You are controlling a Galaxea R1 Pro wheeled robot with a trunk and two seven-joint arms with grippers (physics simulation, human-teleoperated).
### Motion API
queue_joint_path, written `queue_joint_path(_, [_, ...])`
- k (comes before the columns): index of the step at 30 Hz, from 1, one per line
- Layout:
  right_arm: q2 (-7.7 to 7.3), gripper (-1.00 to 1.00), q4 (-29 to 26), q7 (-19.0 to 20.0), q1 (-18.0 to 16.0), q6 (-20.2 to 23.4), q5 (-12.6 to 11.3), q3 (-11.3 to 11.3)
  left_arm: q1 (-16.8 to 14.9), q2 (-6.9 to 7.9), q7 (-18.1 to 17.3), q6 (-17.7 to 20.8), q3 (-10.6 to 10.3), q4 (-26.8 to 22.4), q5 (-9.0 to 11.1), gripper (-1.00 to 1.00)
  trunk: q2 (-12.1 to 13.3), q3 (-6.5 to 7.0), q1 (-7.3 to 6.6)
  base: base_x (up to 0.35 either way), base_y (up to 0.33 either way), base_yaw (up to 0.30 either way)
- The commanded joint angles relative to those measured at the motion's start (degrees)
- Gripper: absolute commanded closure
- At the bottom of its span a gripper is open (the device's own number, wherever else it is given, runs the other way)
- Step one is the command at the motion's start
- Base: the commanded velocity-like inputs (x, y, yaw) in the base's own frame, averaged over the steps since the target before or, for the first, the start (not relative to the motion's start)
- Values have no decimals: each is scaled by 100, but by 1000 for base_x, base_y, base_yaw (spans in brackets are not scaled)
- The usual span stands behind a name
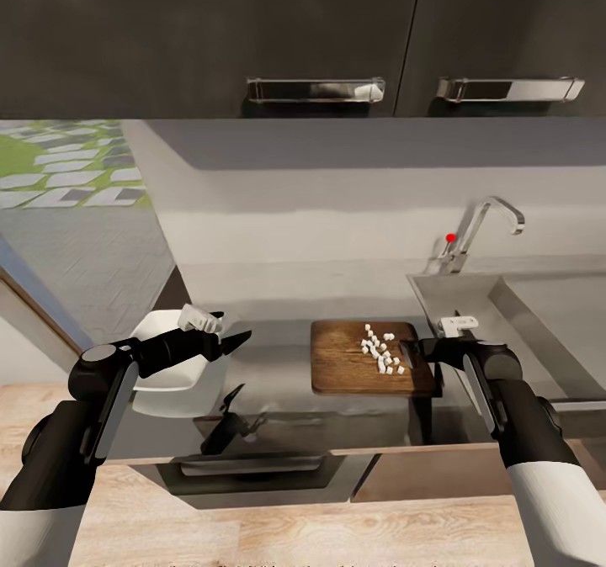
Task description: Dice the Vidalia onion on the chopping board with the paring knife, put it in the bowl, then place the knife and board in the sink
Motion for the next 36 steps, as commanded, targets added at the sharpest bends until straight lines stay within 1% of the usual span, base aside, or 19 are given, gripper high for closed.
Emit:
queue_joint_path(1, [0,-100,-6,46,-5,24,50,-5,-5,2,-4,43,-1,-3,24,-100,-12,-17,3,0,0,0])
queue_joint_path(17, [0,-100,-6,46,-5,26,49,-3,-5,2,-4,43,-1,-3,24,-100,-12,-71,3,0,0,0])
queue_joint_path(36, [0,-100,-6,46,-5,26,49,-3,-5,2,-2,42,1,-3,24,-100,-12,-75,3,0,0,0])
